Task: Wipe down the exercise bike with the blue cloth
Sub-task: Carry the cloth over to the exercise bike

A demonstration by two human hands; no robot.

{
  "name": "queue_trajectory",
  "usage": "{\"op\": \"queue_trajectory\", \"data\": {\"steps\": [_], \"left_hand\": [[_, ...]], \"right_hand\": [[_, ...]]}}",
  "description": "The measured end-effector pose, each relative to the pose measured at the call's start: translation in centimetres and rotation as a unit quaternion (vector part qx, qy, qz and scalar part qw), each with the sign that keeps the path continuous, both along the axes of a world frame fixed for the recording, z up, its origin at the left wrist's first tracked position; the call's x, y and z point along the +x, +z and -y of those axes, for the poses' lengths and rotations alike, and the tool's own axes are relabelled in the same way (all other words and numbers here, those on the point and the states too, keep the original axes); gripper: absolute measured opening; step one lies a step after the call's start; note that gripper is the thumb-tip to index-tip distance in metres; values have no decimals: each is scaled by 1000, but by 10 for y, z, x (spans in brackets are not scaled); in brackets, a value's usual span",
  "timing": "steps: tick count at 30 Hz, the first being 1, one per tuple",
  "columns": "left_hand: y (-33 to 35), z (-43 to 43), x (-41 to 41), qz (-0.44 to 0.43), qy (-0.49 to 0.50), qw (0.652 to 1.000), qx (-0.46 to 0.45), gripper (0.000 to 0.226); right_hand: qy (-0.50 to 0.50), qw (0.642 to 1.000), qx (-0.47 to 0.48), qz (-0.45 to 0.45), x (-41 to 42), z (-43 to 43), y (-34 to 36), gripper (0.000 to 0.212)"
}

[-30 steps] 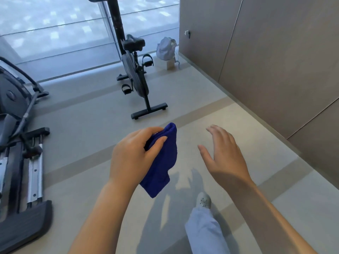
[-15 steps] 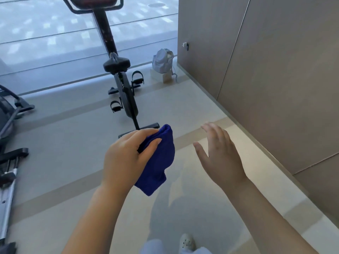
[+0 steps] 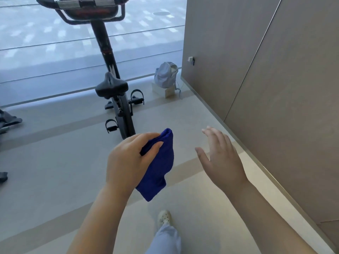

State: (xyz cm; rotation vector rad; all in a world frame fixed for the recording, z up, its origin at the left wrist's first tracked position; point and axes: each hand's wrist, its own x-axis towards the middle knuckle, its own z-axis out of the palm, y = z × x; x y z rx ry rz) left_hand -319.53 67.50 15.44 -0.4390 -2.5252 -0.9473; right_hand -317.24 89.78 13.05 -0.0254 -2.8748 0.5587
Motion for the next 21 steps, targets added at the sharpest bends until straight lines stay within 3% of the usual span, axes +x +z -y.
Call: {"op": "queue_trajectory", "data": {"steps": [12, 21], "left_hand": [[19, -16, -230, -6, -6, 1000, -6, 22], [12, -48, -357, -9, 27, 1000, -13, 25]], "right_hand": [[-14, 1000, -3, -5, -221, -9, 17, 48], [46, 999, -13, 0, -376, -42, 11, 53]]}}
